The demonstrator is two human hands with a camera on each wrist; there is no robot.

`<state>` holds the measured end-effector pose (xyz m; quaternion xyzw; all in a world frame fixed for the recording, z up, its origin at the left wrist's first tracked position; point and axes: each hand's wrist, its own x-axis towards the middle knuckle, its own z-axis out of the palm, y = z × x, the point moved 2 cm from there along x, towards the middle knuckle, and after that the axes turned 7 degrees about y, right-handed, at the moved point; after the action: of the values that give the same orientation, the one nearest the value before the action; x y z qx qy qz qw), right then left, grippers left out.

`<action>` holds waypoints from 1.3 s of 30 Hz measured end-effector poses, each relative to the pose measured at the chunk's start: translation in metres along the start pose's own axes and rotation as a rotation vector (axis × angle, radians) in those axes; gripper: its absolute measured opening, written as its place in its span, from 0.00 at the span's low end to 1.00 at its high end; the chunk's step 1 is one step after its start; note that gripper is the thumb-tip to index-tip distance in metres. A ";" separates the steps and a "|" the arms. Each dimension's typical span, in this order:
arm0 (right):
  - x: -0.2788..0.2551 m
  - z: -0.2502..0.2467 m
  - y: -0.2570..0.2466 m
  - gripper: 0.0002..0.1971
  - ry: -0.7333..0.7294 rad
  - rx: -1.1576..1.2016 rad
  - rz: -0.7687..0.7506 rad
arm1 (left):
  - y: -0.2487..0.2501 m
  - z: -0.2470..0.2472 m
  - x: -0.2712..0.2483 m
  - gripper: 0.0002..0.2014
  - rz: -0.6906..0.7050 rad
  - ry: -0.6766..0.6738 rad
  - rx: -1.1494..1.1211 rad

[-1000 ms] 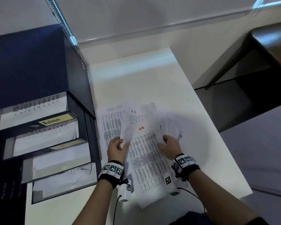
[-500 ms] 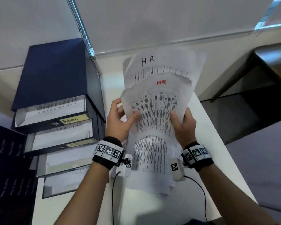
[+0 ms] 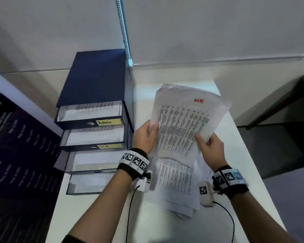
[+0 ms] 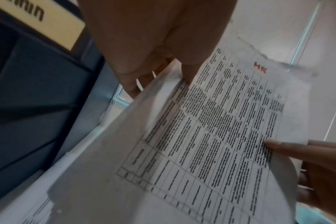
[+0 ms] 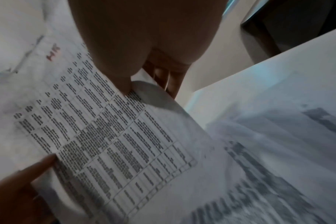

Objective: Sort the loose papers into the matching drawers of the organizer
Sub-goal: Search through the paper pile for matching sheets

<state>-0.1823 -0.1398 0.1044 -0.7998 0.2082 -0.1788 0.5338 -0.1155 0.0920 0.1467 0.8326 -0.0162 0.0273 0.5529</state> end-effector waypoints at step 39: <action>-0.089 0.200 -0.120 0.17 -0.943 0.191 0.546 | -0.107 -0.261 -0.052 0.12 -0.427 0.378 -0.102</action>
<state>-0.1395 0.1035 0.1366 -0.6581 0.1292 0.3256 0.6665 -0.1680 0.3739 0.1461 0.7684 0.2618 0.0641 0.5804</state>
